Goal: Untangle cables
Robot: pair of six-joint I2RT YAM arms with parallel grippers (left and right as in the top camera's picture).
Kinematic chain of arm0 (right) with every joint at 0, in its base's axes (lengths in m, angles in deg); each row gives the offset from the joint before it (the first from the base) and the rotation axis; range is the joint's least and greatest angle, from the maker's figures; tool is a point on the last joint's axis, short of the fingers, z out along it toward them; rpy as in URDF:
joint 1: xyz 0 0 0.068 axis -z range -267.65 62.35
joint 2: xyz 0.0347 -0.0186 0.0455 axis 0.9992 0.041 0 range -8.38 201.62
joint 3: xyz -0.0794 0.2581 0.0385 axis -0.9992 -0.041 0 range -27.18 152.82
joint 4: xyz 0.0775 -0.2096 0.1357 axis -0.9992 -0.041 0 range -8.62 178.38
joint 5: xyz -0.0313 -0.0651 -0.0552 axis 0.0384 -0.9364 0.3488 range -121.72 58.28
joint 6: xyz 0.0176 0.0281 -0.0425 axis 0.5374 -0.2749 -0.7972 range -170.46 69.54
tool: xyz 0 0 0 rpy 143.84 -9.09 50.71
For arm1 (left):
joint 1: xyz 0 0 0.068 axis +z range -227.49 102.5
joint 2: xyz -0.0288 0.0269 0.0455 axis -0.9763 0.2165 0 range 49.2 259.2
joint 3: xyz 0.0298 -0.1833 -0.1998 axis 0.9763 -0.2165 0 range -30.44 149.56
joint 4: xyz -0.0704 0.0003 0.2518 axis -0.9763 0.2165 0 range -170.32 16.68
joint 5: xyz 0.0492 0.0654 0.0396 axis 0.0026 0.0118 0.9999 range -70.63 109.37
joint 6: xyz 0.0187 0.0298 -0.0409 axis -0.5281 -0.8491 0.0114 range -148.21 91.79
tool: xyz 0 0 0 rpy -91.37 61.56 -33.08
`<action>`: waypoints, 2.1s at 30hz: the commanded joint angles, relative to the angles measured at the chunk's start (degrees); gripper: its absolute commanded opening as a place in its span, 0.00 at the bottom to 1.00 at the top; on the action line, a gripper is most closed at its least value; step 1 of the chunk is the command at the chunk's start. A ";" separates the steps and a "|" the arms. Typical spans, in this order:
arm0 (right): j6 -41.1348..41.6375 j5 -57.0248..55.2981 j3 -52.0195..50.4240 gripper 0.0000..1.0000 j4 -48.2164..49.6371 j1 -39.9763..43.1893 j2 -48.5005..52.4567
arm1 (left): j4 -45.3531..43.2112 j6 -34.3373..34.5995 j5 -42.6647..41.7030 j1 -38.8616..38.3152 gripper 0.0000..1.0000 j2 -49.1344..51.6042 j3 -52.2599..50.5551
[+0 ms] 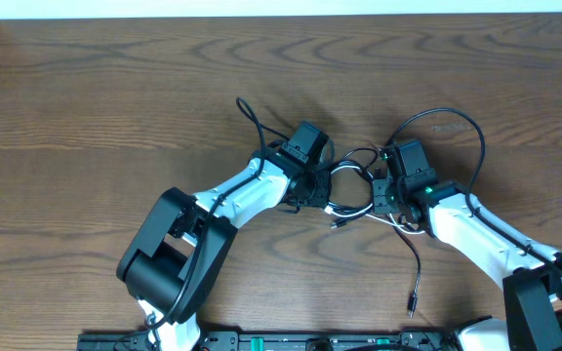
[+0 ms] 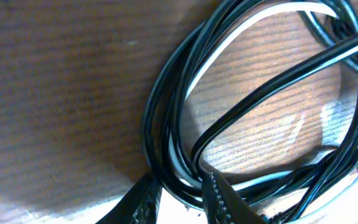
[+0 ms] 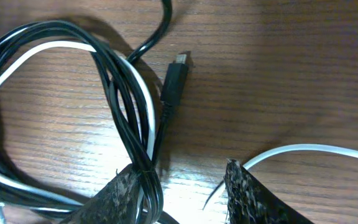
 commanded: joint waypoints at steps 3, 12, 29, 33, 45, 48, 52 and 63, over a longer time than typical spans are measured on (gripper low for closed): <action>-2.69 -5.38 -0.63 0.41 0.04 -0.31 -0.33 | 4.94 0.22 6.49 -0.02 0.28 2.75 -2.27; -2.84 -8.00 -2.29 0.41 1.99 -0.31 2.95 | 7.54 -2.45 9.27 -0.02 0.28 2.75 -2.27; -2.82 -15.02 -1.42 0.35 2.47 -0.22 10.32 | 18.43 -6.47 21.03 0.00 0.32 1.99 -0.20; -2.82 -10.67 -0.92 0.31 2.69 -0.22 6.51 | 22.38 -6.45 20.33 -0.02 0.35 -1.27 3.56; -2.84 -0.57 -0.81 0.45 1.97 1.25 -8.50 | 13.62 -6.40 5.22 -0.09 0.45 -8.26 5.05; -2.84 -0.59 -0.81 0.45 0.00 2.14 -11.65 | 12.76 -6.38 3.74 -0.09 0.44 -7.28 5.05; -2.82 -0.37 -0.83 0.45 -2.56 2.36 -11.54 | 11.87 -6.40 2.97 -0.09 0.44 -6.03 5.01; -2.84 -1.57 -0.85 0.40 -1.20 2.38 -0.94 | 10.84 -6.38 2.97 -0.96 0.44 -4.15 4.87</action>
